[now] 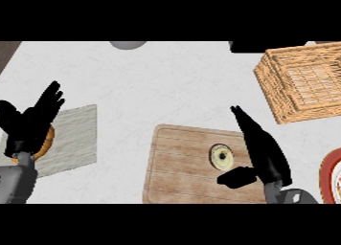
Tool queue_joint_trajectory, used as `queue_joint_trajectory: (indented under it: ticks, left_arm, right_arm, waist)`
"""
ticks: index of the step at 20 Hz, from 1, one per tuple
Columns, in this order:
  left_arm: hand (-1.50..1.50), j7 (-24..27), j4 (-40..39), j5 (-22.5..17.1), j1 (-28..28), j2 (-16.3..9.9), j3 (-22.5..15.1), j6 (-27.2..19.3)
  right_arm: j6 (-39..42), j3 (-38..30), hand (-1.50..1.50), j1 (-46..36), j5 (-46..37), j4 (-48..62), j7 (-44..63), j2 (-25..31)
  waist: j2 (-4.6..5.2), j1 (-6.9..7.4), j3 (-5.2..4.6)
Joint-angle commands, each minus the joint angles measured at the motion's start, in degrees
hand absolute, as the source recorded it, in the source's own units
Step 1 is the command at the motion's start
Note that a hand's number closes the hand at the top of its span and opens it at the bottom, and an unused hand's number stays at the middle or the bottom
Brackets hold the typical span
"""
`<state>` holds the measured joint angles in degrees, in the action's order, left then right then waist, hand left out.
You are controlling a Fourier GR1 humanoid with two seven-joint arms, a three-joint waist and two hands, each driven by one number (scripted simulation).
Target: Pick the cupcake from the cutting board and place it in the basket
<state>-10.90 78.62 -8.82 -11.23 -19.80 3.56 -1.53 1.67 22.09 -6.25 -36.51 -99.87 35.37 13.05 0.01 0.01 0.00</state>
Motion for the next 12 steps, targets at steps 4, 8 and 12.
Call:
queue_joint_trajectory:
  ticks: [4, 8, 12]
  left_arm:
    - [0.00, -1.3, 0.6, 2.7, -0.3, 2.3, 1.4, 0.6]
    - [0.00, -2.0, 0.5, 2.3, -1.1, 1.9, 2.1, 2.4]
    - [0.00, 2.5, -4.5, 4.0, -2.2, 2.7, 3.4, 2.9]
  right_arm:
    - [2.8, -1.4, -1.50, 3.7, -3.1, -3.8, -1.7, -1.8]
    - [2.6, -4.7, -1.50, 6.8, 1.5, -0.4, -10.7, -0.3]
    - [4.6, -2.4, -1.50, 7.7, -0.5, -4.6, -9.1, -2.3]
  waist:
    - [-0.05, -0.10, -0.01]
    - [-0.03, -0.11, 0.01]
    - [-0.01, -0.19, -0.01]
